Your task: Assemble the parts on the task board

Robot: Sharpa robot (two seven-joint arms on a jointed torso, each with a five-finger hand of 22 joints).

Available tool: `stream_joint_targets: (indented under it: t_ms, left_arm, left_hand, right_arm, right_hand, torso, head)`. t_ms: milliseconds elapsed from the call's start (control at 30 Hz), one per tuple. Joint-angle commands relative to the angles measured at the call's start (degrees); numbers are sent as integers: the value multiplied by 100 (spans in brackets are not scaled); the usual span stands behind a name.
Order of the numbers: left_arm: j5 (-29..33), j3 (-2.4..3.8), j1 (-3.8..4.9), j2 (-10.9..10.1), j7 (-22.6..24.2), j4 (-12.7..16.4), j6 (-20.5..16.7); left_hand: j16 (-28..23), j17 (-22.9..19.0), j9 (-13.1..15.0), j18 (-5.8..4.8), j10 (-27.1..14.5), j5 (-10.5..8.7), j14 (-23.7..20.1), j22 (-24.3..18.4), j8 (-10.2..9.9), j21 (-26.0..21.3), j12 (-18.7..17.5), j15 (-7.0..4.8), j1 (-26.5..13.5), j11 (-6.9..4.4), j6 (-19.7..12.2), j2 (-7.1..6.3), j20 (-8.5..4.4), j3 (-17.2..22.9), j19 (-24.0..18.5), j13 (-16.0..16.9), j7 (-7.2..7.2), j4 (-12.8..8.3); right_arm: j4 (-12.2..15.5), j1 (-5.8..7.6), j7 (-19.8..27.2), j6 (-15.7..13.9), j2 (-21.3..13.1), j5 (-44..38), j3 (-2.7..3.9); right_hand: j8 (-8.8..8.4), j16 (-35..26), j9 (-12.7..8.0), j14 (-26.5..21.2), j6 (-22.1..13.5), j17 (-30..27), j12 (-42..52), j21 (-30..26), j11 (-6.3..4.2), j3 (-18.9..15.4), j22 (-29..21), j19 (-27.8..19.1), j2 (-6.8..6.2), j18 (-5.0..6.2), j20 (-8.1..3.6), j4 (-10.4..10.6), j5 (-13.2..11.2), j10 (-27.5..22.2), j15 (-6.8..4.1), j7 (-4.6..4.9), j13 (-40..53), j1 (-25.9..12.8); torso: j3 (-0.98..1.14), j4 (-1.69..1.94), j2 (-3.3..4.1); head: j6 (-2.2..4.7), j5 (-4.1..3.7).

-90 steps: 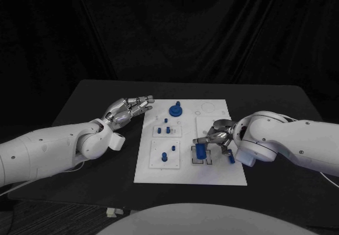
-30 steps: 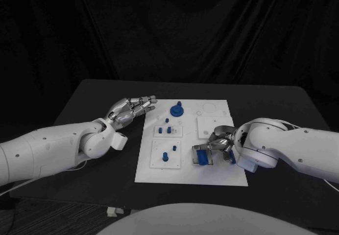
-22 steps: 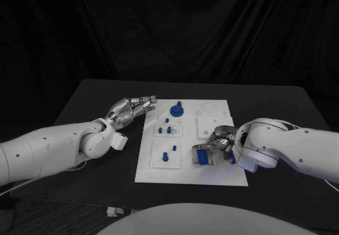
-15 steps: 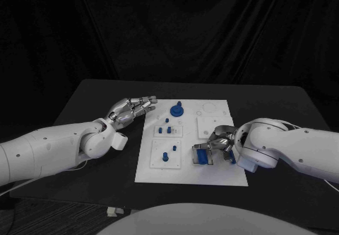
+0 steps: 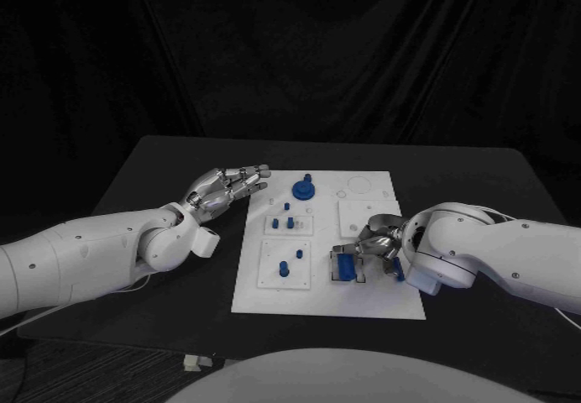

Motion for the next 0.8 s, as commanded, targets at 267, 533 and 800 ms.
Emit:
stream_joint_targets:
  t_ms: [267, 533, 800]
  left_arm:
    - [32, 5, -17, 17, 132, 3, 97]
    - [32, 5, -25, 17, 130, 2, 103]
    - [32, 5, -36, 17, 120, -4, 114]
  left_hand:
    - [39, 9, 1, -83, 24, 24, 0, 6, 24, 31, 9, 40, 54, 6, 18, 4, 15, 30, 47, 5, 13, -1]
    - [39, 9, 1, -83, 24, 24, 0, 6, 24, 31, 9, 40, 54, 6, 18, 4, 15, 30, 47, 5, 13, -1]
    - [39, 9, 1, -83, 24, 24, 0, 6, 24, 31, 9, 40, 54, 6, 18, 4, 15, 30, 47, 5, 13, -1]
  right_arm:
    - [-3, -12, -52, -104, 6, 3, 2]
    - [-2, -12, -52, -78, 7, 3, 2]
    - [3, -12, -50, -64, 0, 3, 2]
  right_hand:
    - [30, -20, 19, 544, -25, 1222, 20, -39, 14, -50, 498, 19, 38, 114, -20, 125, -96, 604, 17, -4, 1507, -98]
    - [38, -24, 31, 543, -42, 1214, 20, -48, 15, -112, 498, 27, 12, 114, -22, 180, -249, 604, 16, -3, 1507, -105]
    - [49, -25, 55, 543, -112, 1211, 20, -96, 30, -433, 498, 41, -197, 114, -13, 337, -1338, 604, 29, 15, 1507, -137]
  torso:
    - [-1, 1, 1]
    - [-1, 2, 0]
    - [0, 3, 0]
  head:
    - [0, 3]
    - [0, 9]
    - [0, 13]
